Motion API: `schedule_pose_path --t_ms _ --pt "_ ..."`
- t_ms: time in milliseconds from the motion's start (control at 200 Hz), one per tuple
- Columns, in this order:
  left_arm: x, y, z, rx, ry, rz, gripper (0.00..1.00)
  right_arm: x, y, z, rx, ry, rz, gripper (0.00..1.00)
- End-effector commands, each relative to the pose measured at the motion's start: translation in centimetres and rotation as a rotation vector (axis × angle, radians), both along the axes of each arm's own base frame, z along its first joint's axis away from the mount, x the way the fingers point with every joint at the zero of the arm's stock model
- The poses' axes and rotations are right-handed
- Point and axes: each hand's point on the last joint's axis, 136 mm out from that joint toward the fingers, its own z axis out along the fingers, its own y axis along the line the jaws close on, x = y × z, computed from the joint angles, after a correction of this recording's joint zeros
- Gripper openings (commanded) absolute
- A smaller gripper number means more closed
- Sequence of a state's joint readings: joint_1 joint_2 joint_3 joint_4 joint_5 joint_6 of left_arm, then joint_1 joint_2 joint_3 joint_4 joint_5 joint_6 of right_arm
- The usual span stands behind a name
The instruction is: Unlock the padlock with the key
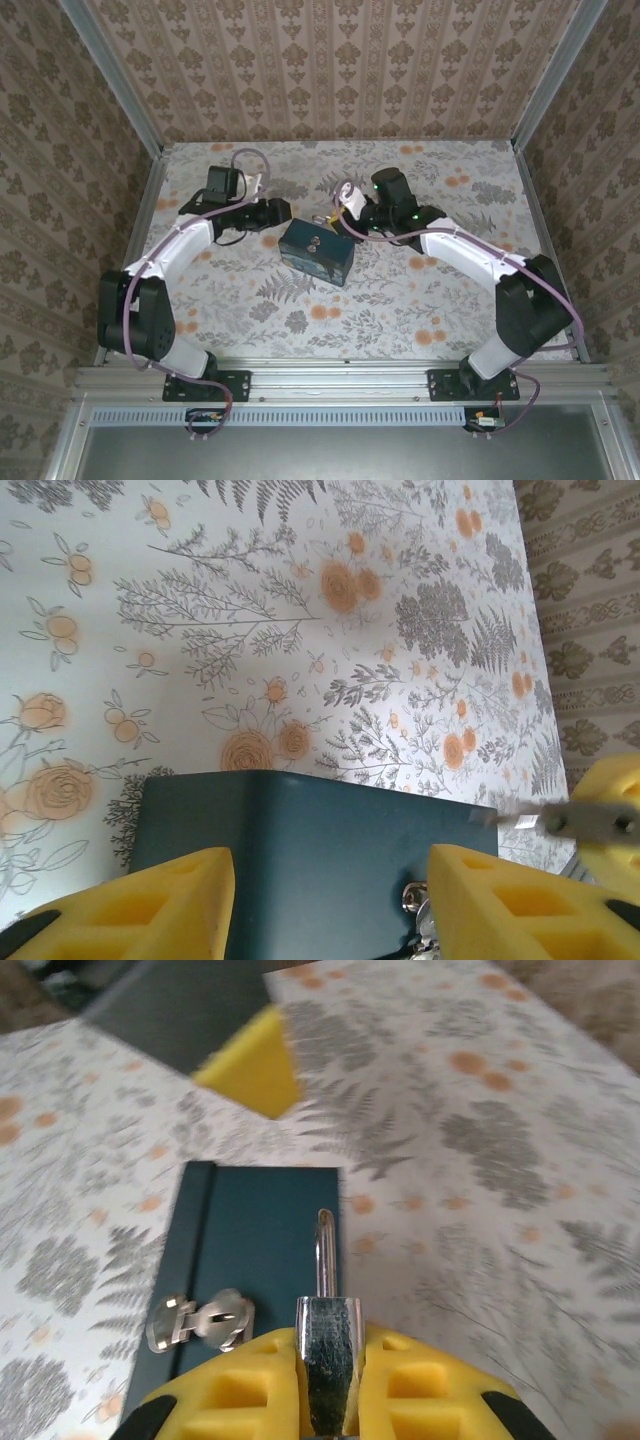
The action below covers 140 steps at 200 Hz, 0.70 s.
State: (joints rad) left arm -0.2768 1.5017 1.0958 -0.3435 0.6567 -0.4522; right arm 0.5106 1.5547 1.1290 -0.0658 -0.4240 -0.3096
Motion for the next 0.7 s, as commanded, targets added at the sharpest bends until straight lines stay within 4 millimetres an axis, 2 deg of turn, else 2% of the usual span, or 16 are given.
schedule_pose_path --t_ms 0,110,215,275,405,510,615,695 --pt "-1.0 0.8 0.9 0.012 0.006 0.011 0.54 2.5 -4.4 1.5 -0.02 -0.03 -0.328 0.04" --pt "-2.0 2.2 -0.1 0.088 0.02 0.073 0.56 2.7 -9.5 -0.3 -0.098 -0.012 -0.563 0.04" --pt "-3.4 2.7 -0.6 0.103 0.028 0.092 0.56 2.1 -12.8 -4.0 -0.104 0.068 -0.672 0.03" --pt "-4.0 2.6 -0.9 0.11 0.03 0.091 0.56 1.7 -13.5 -5.8 -0.095 0.106 -0.695 0.03" --pt "-4.9 1.8 -1.7 0.125 0.048 0.073 0.56 1.1 -15.4 -8.3 -0.112 0.187 -0.783 0.06" --pt "-5.2 1.4 -1.8 0.121 0.055 0.073 0.56 0.5 -16.2 -9.6 -0.162 0.257 -0.83 0.19" --pt "-5.5 1.0 -1.6 0.115 0.057 0.074 0.56 0.4 -16.4 -9.9 -0.179 0.296 -0.84 0.4" --pt "-5.9 0.8 -1.8 0.118 0.07 0.079 0.56 0.3 -16.6 -9.7 -0.204 0.323 -0.845 0.45"
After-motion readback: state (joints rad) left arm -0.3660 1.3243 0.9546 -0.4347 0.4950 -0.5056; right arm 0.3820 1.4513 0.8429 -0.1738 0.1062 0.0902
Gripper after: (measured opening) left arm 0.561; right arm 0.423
